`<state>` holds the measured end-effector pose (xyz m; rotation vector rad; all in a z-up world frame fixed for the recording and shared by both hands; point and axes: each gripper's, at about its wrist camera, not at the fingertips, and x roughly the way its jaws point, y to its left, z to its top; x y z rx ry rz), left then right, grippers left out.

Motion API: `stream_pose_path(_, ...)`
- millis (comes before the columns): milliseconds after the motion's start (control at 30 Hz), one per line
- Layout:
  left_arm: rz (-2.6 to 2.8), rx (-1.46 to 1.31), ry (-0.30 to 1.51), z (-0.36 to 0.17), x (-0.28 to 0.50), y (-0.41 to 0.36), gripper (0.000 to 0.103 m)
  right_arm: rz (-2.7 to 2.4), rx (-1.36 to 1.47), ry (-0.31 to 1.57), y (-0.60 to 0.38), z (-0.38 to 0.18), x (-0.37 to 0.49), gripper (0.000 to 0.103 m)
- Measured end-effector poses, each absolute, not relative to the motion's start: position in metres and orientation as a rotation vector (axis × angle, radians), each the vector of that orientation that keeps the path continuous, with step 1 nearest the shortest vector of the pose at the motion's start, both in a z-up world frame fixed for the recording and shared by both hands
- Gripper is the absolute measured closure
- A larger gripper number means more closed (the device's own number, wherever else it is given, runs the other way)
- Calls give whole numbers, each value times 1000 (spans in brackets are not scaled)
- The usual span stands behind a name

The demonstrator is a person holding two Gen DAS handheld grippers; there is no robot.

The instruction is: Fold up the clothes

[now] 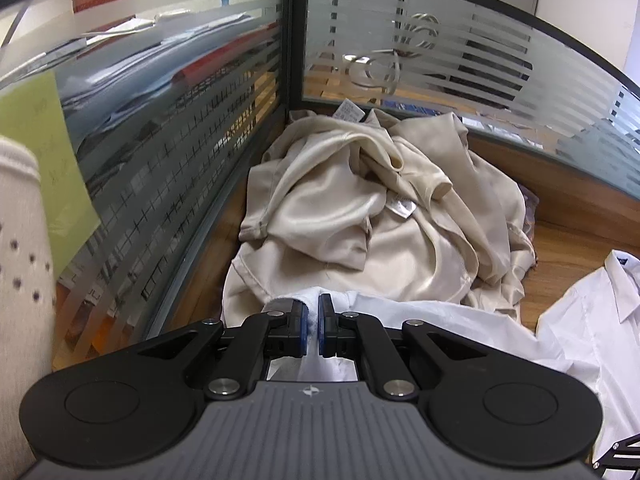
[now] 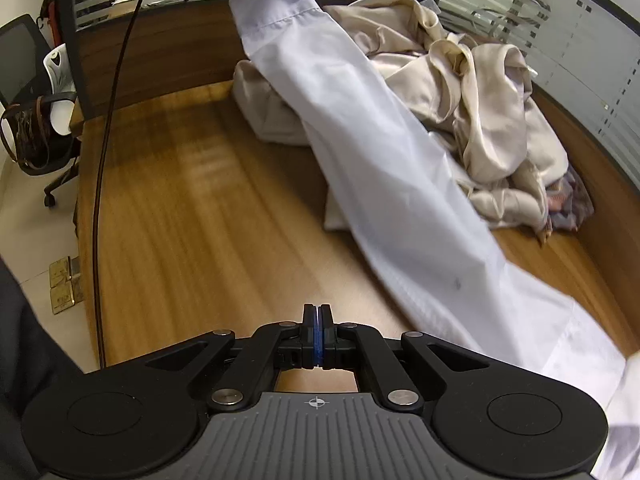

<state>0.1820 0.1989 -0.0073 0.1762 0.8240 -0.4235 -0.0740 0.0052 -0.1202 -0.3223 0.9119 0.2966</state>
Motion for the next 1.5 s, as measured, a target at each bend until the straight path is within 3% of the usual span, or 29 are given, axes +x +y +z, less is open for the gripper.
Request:
stream_pose_path(333, -506, 85, 779, 17, 165, 206, 98, 85, -261, 895, -23, -113, -65, 98)
stream_pose_path(600, -700, 47, 706, 66, 104, 199, 98, -85, -76, 865, -67, -83, -85, 79)
stream_pose_path(700, -654, 45, 699, 69, 95, 209, 98, -97, -21, 859, -79, -80, -83, 78)
stream_pose_path(1333, -388, 32, 891, 17, 65, 264, 97, -10, 62, 923, -85, -130, 9, 71)
stream_pose_path(1433, -353, 13, 933, 1, 55, 273, 97, 20, 30, 963, -77, -144, 15, 67)
stream_pose_path(1500, -329, 19, 951, -10, 48, 277, 97, 46, 7, 983, -72, -153, 16, 58)
